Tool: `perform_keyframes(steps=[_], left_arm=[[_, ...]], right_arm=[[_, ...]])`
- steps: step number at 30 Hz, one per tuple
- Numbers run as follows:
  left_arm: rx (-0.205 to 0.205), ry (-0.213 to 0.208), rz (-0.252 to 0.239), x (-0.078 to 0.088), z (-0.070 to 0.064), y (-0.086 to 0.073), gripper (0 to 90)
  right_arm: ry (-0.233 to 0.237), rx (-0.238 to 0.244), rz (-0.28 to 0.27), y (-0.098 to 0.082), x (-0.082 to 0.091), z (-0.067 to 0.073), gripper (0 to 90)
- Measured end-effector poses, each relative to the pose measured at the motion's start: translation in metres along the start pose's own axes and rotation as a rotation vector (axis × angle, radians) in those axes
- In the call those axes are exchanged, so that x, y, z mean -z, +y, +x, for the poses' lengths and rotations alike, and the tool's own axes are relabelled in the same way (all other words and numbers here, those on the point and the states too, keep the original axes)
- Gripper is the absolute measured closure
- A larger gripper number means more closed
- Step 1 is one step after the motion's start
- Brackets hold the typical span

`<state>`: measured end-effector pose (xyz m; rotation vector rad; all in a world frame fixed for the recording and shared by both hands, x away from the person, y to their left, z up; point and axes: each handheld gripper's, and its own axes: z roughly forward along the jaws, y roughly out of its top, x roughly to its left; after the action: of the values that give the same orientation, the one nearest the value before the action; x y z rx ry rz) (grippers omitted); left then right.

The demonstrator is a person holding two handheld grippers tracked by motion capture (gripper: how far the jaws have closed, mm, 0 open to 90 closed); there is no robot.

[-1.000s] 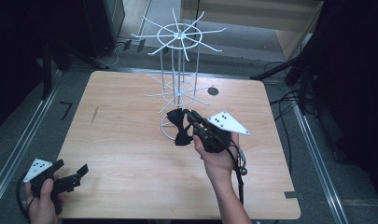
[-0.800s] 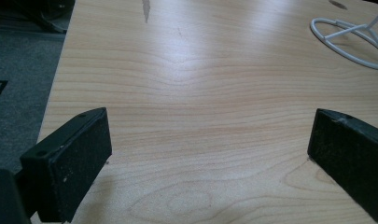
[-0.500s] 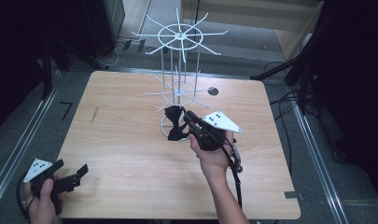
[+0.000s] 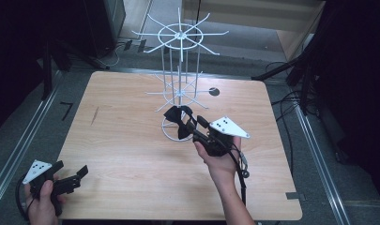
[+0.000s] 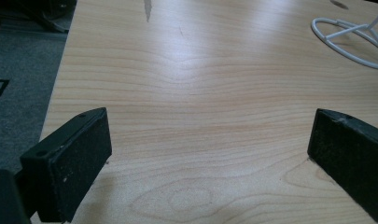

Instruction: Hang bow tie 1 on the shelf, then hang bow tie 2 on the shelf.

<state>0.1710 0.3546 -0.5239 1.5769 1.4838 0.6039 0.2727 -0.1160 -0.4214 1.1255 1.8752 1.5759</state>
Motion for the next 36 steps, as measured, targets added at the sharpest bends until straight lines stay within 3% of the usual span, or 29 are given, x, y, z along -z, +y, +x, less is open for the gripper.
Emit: perform_keyframes(steps=[6, 22, 31, 36], left_arm=[[-0.01, 0.001, 0.001, 0.001, -0.001, -0.001, 0.0], [0.016, 0.007, -0.001, -0.001, 0.002, 0.001, 0.0], [0.011, 0.01, 0.003, -0.001, 0.001, 0.001, 0.0], [0.0, 0.011, 0.012, -0.003, 0.0, 0.002, 0.0]], right_arm=[[-0.023, 0.006, 0.03, -0.011, 0.012, -0.012, 53.2], [-0.129, -0.036, 0.034, -0.038, 0.045, -0.056, 50.8], [-0.215, -0.056, 0.088, -0.069, 0.065, -0.086, 49.7], [-0.239, -0.107, 0.142, -0.082, 0.066, -0.1, 51.2]])
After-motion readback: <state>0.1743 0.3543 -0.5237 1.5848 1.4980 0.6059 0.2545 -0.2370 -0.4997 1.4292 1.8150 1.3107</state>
